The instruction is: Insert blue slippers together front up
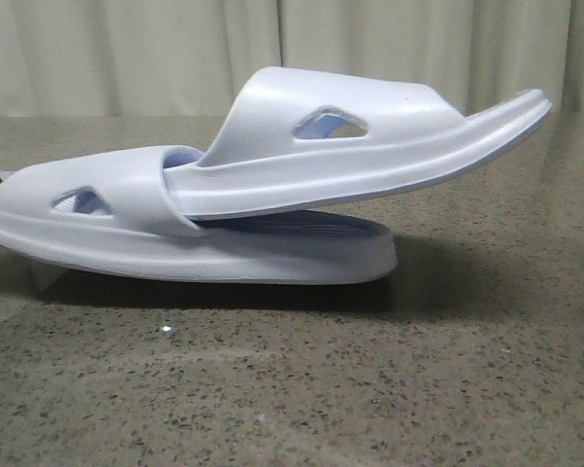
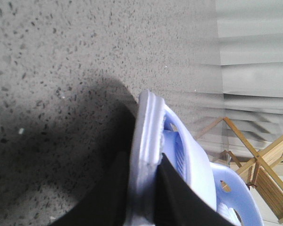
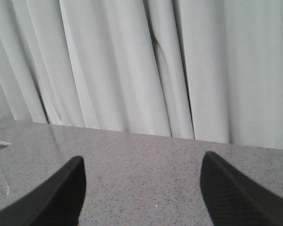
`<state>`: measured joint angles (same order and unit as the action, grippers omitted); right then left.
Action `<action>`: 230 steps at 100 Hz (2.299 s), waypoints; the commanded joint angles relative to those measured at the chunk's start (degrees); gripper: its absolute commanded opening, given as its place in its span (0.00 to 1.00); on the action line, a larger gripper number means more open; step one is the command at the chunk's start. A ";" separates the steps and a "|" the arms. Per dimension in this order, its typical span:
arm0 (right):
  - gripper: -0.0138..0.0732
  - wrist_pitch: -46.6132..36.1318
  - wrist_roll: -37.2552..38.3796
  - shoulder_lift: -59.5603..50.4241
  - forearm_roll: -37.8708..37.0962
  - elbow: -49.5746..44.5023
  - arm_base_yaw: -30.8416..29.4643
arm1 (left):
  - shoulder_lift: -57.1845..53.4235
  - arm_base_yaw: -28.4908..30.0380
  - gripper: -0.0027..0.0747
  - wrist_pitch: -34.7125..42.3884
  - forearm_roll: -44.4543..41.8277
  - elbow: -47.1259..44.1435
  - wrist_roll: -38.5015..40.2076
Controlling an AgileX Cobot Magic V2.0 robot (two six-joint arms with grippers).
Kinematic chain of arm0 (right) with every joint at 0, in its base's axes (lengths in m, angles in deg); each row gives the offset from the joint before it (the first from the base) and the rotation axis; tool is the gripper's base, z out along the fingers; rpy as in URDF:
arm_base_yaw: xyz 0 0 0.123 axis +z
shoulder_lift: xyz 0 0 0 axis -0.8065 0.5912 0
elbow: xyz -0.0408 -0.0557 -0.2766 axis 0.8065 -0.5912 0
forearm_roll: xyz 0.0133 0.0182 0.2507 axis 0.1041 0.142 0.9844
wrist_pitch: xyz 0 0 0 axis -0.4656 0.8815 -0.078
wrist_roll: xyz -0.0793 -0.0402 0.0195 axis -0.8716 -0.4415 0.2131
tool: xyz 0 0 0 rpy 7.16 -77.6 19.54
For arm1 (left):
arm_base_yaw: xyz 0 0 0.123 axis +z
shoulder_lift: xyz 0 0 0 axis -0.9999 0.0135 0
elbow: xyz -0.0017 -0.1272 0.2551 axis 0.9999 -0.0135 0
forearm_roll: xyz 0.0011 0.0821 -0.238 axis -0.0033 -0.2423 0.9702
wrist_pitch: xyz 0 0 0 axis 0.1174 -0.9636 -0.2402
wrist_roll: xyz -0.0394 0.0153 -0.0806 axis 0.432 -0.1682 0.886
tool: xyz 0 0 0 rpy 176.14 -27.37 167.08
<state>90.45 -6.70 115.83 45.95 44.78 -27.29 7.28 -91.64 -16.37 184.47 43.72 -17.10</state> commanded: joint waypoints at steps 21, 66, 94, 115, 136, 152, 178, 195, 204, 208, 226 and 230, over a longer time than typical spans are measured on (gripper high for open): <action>0.68 -4.64 -0.57 -0.05 -0.06 1.48 -0.41 | -0.30 -0.46 0.53 -2.46 4.66 1.68 -3.34; 0.68 -4.74 -0.65 -0.05 -0.78 1.48 -0.41 | -1.74 -0.46 0.72 12.54 4.66 3.61 -19.55; 0.68 -2.26 -1.13 1.37 -6.39 1.48 -3.53 | -14.44 -0.46 0.72 23.66 4.66 7.95 -36.64; 0.67 -1.15 -1.13 1.91 -7.96 -1.78 -10.72 | -26.51 -0.46 0.72 26.56 -3.33 7.84 -38.01; 0.67 -6.52 -1.13 1.47 -7.96 -6.86 -11.26 | -37.83 -0.46 0.72 29.39 -10.64 5.92 -38.01; 0.67 -10.22 -1.13 -2.73 -7.96 -10.62 -11.26 | -45.43 -0.46 0.72 31.24 -10.82 1.22 -38.01; 0.67 -5.24 -1.13 -10.13 -7.46 -14.55 -11.26 | -52.12 -0.46 0.72 31.73 -12.00 -5.57 -38.01; 0.67 3.32 -1.13 -14.52 -7.35 -14.71 -11.26 | -52.50 -0.46 0.72 31.68 -12.00 -8.63 -38.01; 0.67 4.66 -1.13 -16.25 -6.54 -15.73 -11.26 | -52.50 -0.46 0.72 31.68 -12.00 -9.23 -38.01; 0.67 3.91 -1.13 -17.02 -6.29 -16.08 -11.26 | -52.50 -0.46 0.72 31.68 -12.00 -9.24 -38.01; 0.64 2.99 -1.13 -17.84 -6.29 -16.48 -11.26 | -52.50 -0.46 0.71 31.79 -12.09 -9.24 -38.01; 0.60 3.15 -1.13 -17.84 -6.29 -16.48 -11.26 | -52.50 -0.46 0.70 31.79 -12.09 -9.24 -38.01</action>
<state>98.04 -7.12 97.60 39.43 26.87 -38.10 -45.72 -91.64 15.26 171.76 32.94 -54.91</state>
